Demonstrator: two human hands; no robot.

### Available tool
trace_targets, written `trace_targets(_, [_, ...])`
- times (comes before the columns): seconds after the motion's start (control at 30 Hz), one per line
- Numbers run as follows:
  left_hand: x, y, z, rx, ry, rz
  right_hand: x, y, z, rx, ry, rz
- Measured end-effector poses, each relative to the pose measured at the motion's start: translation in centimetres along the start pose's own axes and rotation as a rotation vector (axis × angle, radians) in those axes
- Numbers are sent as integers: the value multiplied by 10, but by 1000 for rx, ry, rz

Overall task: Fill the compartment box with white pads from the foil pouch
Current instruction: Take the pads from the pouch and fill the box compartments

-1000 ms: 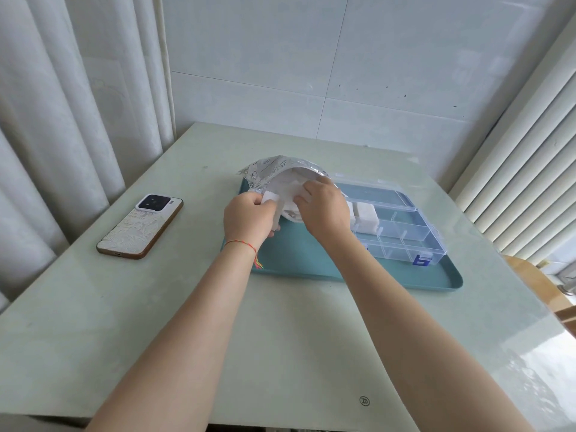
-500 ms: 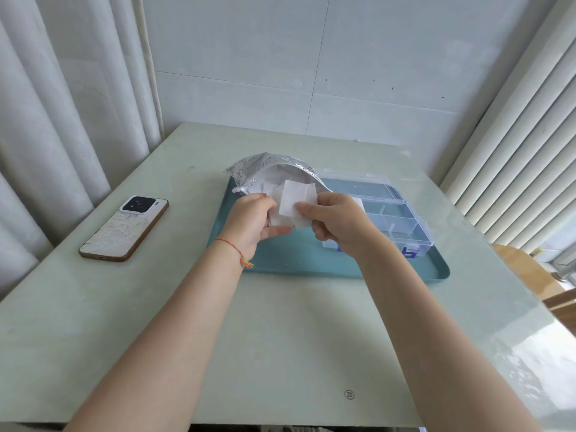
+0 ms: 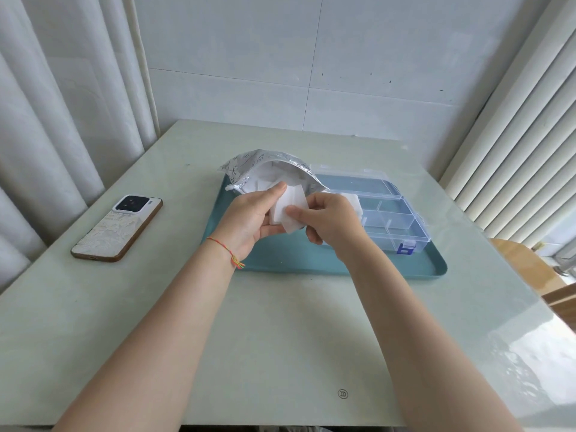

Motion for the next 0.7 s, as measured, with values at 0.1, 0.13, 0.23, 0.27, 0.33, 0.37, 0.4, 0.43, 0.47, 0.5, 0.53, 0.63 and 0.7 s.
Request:
trace_targets(0.1, [-1, 2, 3, -26, -12, 15, 0, 0, 0, 34, -1, -4])
trace_targets(0.13, [-1, 3, 3, -28, -14, 11, 0, 0, -1, 36, -2, -6])
trace_targets(0.23, [-2, 1, 0, -16, -5, 0, -1, 0, -1, 23, -13, -14])
trace_targets(0.27, [-2, 0, 0, -13, 0, 7, -1, 1, -1, 16, -17, -16])
trace_targets(0.33, [-2, -1, -1, -15, 2, 26, -2, 2, 0, 10, -17, -15])
trace_targets(0.37, [-2, -1, -1, -29, 2, 42, -1, 2, 0, 11, -13, -9])
trace_targets(0.4, [-1, 1, -1, -46, 2, 67, -1, 3, 0, 14, -10, 7])
trace_targets(0.43, [0, 3, -1, -63, 3, 99, 0, 5, -1, 20, -7, 30])
trace_targets(0.47, [1, 5, -2, -72, 5, 134, 0, 6, -1, 30, -4, 57])
trace_targets(0.5, [2, 6, -2, -76, 6, 160, 1, 8, -1, 45, -1, 80])
trace_targets(0.53, [2, 7, -3, -74, 7, 175, 1, 9, 0, 67, 0, 94])
trace_targets(0.63, [1, 3, -3, -102, 29, 172, 1, 8, 0, 179, -2, 81])
trace_targets(0.7, [0, -3, -3, -167, 70, 138, -1, 5, 1, 236, -11, 73])
Point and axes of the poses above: each hand's wrist, its own x-axis towards the middle knuckle, its own y-axis out of the back of the hand, z = x × y, the point moved 1 cm from there along x, towards the middle knuckle, and after that the axes turned 8 degrees about -y, right-handed, at the moved point
